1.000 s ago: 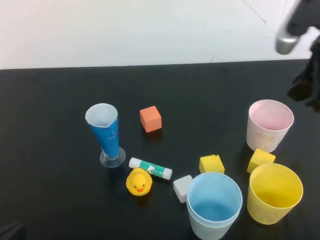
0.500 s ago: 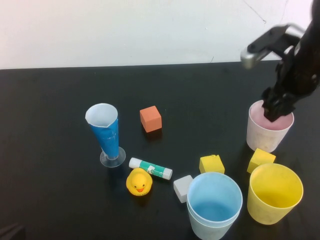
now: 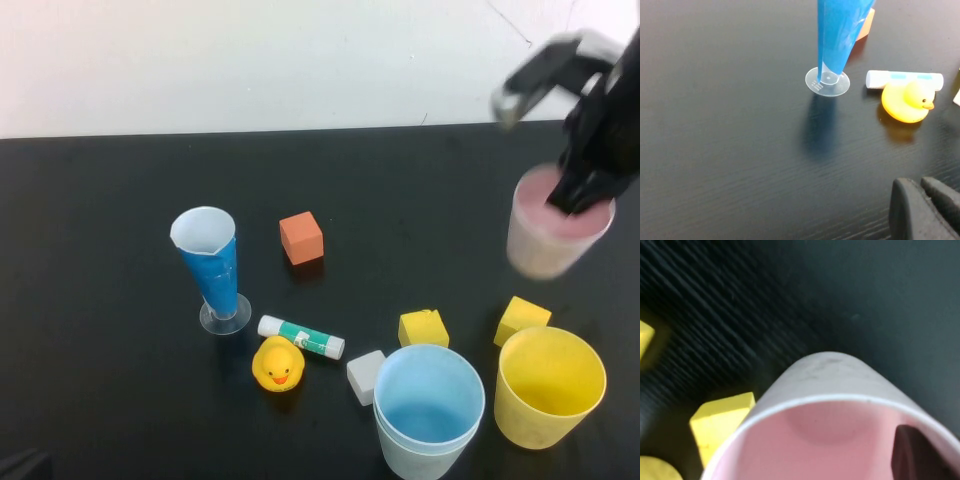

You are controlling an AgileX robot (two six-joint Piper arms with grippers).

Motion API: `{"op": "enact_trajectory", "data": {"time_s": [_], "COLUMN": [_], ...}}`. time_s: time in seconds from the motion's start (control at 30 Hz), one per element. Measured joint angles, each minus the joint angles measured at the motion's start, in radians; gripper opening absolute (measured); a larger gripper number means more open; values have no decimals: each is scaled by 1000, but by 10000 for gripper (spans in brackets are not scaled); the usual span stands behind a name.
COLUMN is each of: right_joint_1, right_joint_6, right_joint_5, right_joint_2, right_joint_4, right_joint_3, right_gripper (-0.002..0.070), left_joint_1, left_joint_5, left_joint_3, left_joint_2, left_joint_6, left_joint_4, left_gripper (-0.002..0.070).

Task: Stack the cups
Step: Pick up the pink cup, then place the pink cup on the yellow cup

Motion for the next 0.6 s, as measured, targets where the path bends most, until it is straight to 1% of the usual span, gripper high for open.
{"op": "enact_trajectory", "data": {"time_s": [0.17,0.3,0.47,0.6], "right_joint_1": [0,0,0,0], "right_joint_6": [-9,-25,-117,-148], "right_joint_5": [8,13,21,21], "right_joint_2": [-174,-310,-404,-409], "right_joint_4": [12,113,311,345], "right_joint_3": [-20,23,213,331], "right_gripper": [18,18,18,18], "left_joint_1": [0,0,0,0], "left_joint_5": [1,1,1,1], "left_joint_3": [0,0,0,0], "left_joint_2": [0,0,0,0], "left_joint_6": [0,0,0,0], "left_joint_4": [-2,-2,-2,-2], "left_gripper": [1,1,1,1]}}
